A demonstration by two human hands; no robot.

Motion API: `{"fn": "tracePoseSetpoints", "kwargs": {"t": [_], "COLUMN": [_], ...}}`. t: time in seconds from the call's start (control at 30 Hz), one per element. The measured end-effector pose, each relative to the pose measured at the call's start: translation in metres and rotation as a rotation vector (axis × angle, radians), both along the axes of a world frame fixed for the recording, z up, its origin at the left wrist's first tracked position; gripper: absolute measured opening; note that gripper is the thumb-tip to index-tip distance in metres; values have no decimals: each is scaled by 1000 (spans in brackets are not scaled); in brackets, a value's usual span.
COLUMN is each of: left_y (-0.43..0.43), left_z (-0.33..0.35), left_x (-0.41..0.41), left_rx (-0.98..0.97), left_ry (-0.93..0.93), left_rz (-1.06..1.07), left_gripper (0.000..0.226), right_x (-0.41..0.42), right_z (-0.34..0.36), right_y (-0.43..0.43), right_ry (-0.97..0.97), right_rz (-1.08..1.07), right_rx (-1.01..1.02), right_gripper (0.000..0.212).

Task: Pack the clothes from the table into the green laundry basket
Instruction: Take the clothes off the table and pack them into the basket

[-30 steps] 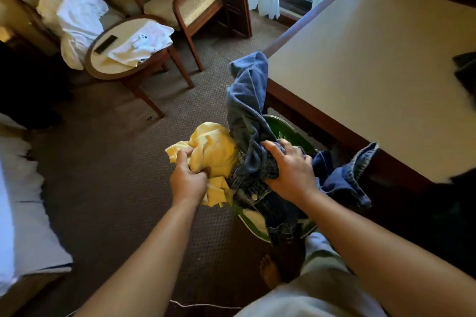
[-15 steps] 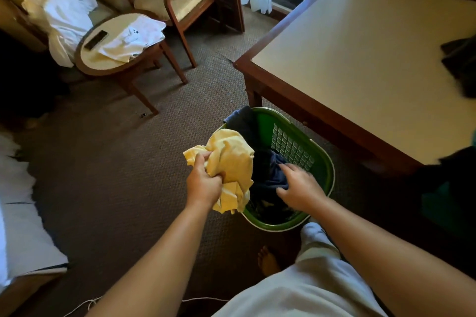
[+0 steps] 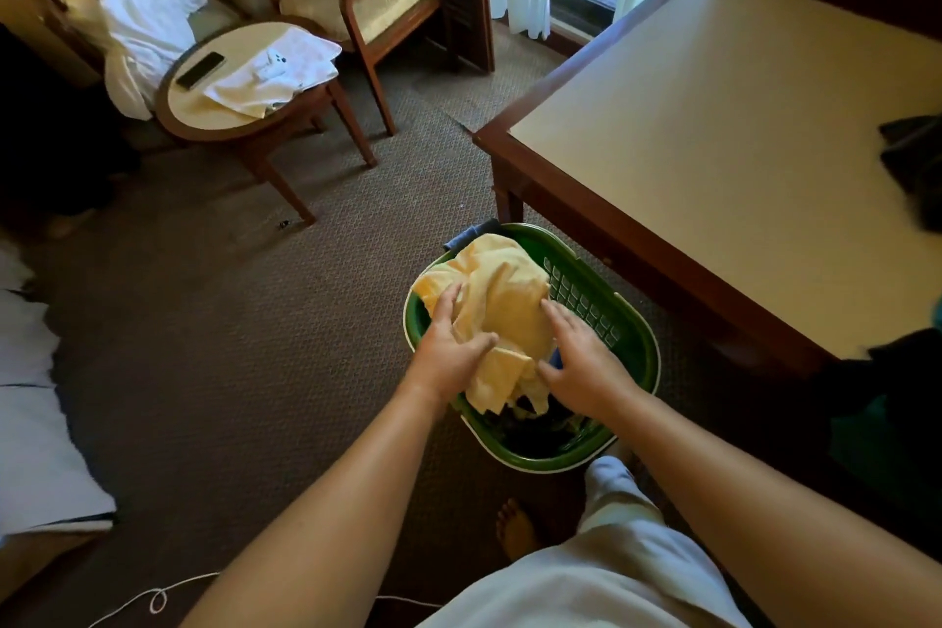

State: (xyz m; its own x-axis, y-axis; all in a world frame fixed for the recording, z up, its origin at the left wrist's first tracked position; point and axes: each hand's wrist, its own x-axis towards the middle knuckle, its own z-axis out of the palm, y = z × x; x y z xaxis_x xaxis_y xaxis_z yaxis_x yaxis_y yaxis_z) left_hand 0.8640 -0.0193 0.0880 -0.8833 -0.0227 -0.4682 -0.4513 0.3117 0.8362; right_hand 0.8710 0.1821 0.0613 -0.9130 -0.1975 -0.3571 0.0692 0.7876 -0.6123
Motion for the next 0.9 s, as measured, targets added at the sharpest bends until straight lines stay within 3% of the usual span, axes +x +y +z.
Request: {"fn": "tracePoseSetpoints", "kwargs": {"t": [0.07, 0.17, 0.3, 0.5, 0.7, 0.9], "left_y": [0, -2, 1, 15, 19, 2], "left_z": [0, -4, -12, -15, -12, -30], "left_x": [0, 4, 6, -5, -52, -118], "left_rx": [1, -76, -128, -128, -97, -77], "left_ry": [-68, -85, -108, -128, -125, -132], "left_rz": [-75, -76, -44, -6, 157, 274], "left_gripper": [98, 99, 79, 73, 70, 60], "right_x": [-5, -10, -11, -31, -94, -186], "right_z": [2, -1, -7, 0, 23, 13], "right_y": [3, 8, 8, 1, -25, -55], "right_ry": [-28, -51, -41, -72, -121, -140], "right_rz": [26, 60, 110, 141, 132, 100], "right_rx": [26, 59, 94, 72, -43, -28], "right_gripper": [85, 83, 80, 77, 64, 50]}}
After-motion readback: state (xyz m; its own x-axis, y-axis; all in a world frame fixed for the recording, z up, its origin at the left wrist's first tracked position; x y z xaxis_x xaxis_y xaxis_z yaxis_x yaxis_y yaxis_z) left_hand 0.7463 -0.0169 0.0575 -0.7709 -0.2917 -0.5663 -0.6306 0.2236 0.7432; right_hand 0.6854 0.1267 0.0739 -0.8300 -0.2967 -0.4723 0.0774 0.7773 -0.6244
